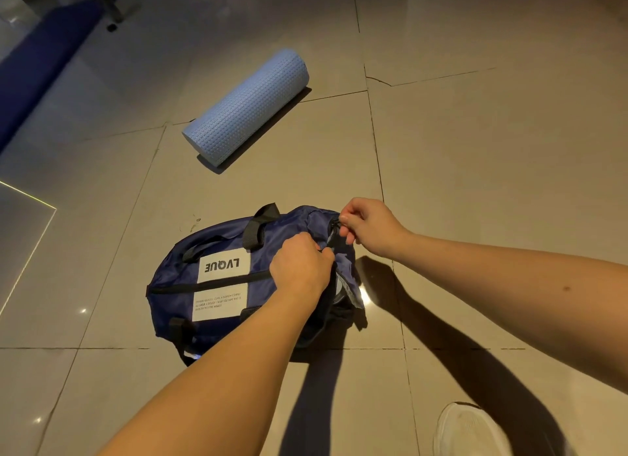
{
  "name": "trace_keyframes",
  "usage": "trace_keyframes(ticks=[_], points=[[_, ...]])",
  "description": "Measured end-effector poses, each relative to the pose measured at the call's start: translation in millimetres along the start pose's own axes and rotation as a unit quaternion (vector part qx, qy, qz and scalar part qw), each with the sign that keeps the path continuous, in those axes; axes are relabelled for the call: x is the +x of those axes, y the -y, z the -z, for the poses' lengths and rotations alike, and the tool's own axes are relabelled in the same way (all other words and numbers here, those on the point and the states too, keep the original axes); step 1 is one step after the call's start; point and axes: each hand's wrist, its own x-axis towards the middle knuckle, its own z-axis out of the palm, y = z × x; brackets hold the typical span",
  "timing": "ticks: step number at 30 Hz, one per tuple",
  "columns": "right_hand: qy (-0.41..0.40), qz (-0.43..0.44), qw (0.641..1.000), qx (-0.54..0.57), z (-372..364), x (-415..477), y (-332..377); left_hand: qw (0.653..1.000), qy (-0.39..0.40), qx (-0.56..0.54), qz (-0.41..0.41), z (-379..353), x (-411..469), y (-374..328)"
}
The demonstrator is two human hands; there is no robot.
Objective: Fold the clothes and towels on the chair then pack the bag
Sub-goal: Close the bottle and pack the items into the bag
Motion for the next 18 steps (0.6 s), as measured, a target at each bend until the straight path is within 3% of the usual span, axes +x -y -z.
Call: trace_keyframes(ticks=[4,9,14,16,18], points=[[-0.037,-0.070,0.995,0.067,-5.3,-6.4,3.3,1.000,0.003,0.015,-0.023,0.0,-0.5,-1.4],[-0.080,-0.206,0.952,0.210,-11.3,-0.4,6.6,0.991,-0.050,0.064,-0.102,15.9,1.7,-5.4],[0.005,-0.316,0.926,0.205,-7.6,-0.1,11.7,0.949,-0.131,0.119,-0.262,38.2,43.6,-12.4],[0.049,-0.344,0.922,0.170,-3.7,-2.4,14.0,0.939,-0.101,0.139,-0.298,43.3,68.7,-20.4],[0.069,-0.352,0.921,0.150,-0.7,-3.6,13.5,0.917,-0.012,0.190,-0.352,42.2,90.7,-27.6]])
